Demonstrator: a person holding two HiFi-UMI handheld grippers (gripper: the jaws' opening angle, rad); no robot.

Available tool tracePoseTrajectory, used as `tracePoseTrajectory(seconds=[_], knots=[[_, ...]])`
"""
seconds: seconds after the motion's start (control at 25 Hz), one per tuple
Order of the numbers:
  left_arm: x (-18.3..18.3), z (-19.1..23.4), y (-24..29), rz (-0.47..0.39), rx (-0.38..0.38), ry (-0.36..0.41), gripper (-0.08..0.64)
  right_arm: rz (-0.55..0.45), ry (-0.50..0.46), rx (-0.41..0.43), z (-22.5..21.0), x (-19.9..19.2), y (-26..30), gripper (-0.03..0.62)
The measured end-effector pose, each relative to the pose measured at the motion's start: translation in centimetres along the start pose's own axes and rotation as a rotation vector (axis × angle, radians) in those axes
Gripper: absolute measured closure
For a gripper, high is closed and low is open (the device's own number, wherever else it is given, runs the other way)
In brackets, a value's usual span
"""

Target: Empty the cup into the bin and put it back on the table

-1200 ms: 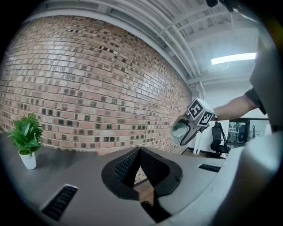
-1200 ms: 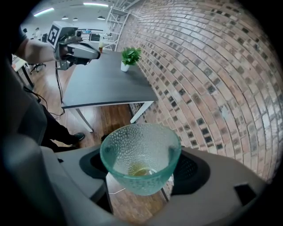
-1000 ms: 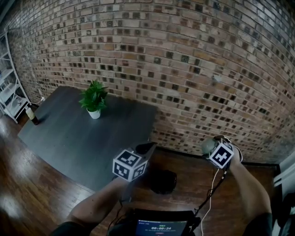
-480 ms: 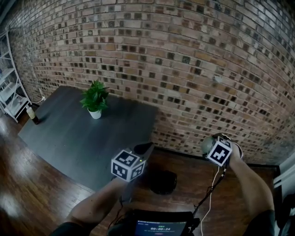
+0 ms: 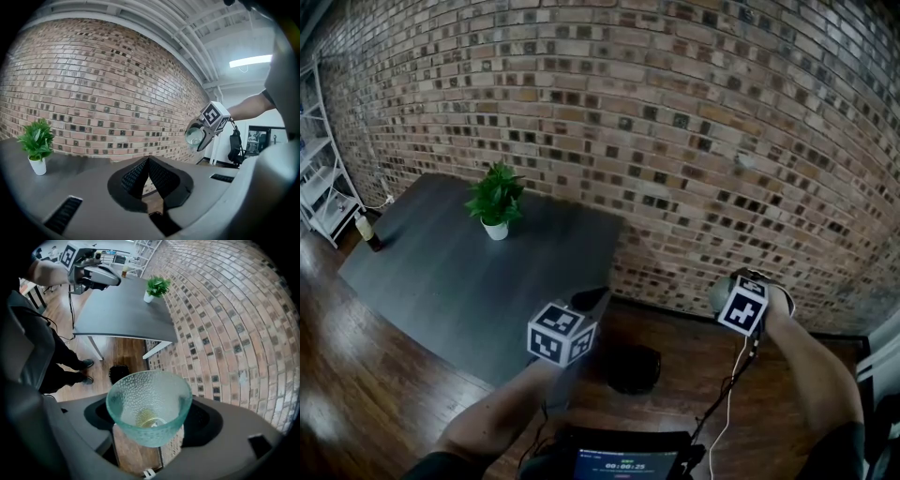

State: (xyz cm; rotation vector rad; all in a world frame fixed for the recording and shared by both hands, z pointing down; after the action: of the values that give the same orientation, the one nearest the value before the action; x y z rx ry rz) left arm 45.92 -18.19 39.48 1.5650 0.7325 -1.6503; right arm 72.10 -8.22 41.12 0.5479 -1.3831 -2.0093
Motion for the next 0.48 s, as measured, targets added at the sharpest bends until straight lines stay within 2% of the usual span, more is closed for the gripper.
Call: tracePoseTrajectory(seconds=[0.12, 0.48], knots=[[0.0, 0.2, -0.1, 0.002, 0.005, -0.01, 0.558, 0.052, -0.038, -0.05, -0.5, 0.1, -0.7, 0.191], [-0.5, 1.1, -0.3, 0.013, 0.029, -0.022, 0.558, 0.114, -0.061, -0.041, -0.9, -0.3, 0.0, 0.192]])
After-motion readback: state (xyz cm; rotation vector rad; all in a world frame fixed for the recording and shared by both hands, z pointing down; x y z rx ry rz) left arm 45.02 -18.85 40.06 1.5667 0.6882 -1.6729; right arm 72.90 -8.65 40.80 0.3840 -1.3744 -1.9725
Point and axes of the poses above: the fingertips, and each gripper's own axes: y forward along the fingers, z to its left, x out of its top, the point moved 4 cm from there along -y, backward along the fingers, and after that the axes turned 11 degrees about x, right-handed, at the moved point
